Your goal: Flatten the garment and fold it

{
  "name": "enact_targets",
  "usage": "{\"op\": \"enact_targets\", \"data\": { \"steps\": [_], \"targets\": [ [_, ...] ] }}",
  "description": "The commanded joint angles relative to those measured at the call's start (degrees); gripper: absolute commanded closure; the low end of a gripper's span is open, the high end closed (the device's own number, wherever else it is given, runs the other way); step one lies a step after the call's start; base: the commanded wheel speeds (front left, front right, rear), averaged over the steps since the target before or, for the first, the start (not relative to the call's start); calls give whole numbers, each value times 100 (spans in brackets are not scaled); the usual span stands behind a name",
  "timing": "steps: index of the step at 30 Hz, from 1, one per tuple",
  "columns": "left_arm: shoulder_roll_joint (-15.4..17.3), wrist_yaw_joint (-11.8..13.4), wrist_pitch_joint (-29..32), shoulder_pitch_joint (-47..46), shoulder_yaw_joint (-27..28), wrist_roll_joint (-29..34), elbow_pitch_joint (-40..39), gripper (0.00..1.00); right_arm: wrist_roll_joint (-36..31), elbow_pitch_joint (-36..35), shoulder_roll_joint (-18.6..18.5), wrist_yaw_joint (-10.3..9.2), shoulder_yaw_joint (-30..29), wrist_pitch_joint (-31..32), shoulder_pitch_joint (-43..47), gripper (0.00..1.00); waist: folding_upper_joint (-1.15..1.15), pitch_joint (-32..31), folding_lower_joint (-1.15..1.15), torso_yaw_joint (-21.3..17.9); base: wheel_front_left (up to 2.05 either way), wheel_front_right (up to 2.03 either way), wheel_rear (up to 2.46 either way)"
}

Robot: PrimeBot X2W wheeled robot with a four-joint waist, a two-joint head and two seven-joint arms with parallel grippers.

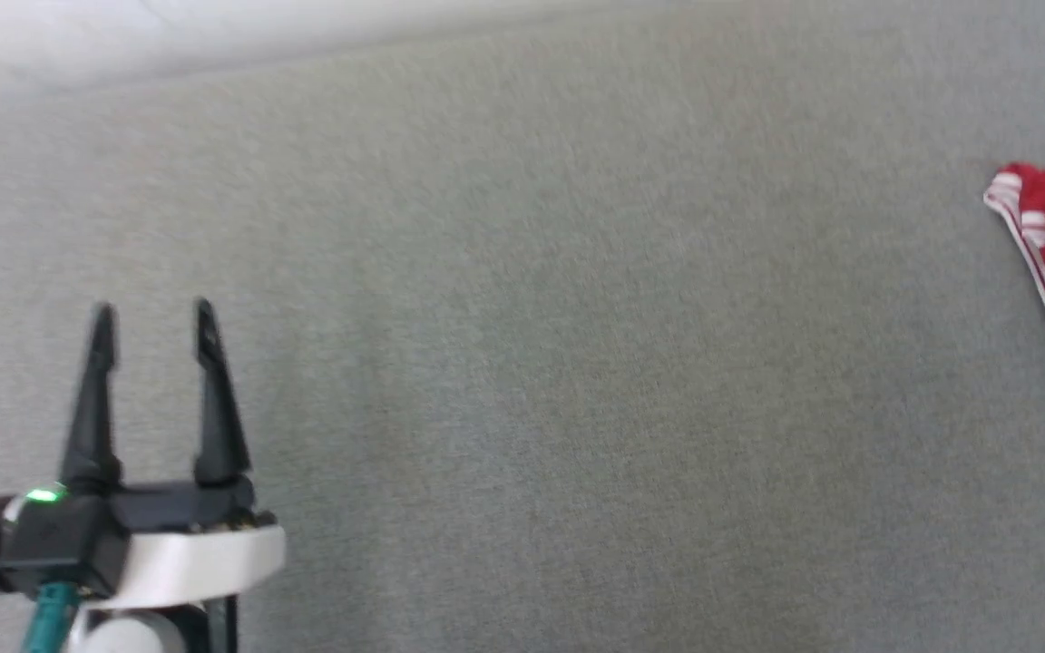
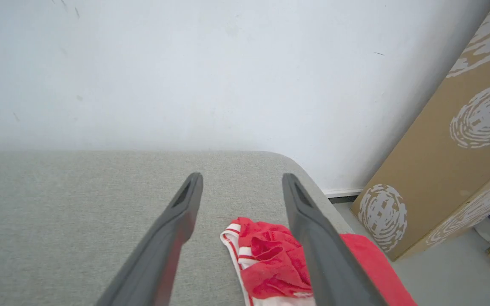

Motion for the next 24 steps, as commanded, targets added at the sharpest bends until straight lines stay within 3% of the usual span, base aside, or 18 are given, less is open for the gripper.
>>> {"op": "enact_targets", "data": {
  "steps": [1, 7, 12, 17, 24],
  "targets": [
    [-28, -11, -26, 62, -22, -2, 41, 0, 74, -104, 89, -5, -10, 37, 90, 0, 0, -580, 1, 358, 0, 0, 0],
    [-160, -60, -26, 190, -153, -15, 316, 0, 133, -1087, 738, -5, 160, 143, 797, 0, 0, -1042, 1, 532, 0, 0, 0],
    [-271, -101, -27, 388, -245, -83, 574, 0, -183, -1673, 1205, -5, 306, 23, 1505, 0, 0, -1445, 1, 664, 0, 0, 0],
    [-339, -196, -27, 641, -366, -150, 1007, 0, -439, -1814, 1455, -5, 402, -103, 2165, 0, 0, -1752, 1, 778, 0, 0, 0],
    [-376, -215, -27, 779, -483, -108, 1639, 0, -635, -1547, 1502, -5, 419, -331, 2623, 0, 0, -1893, 1, 856, 0, 0, 0]
  ]
}}
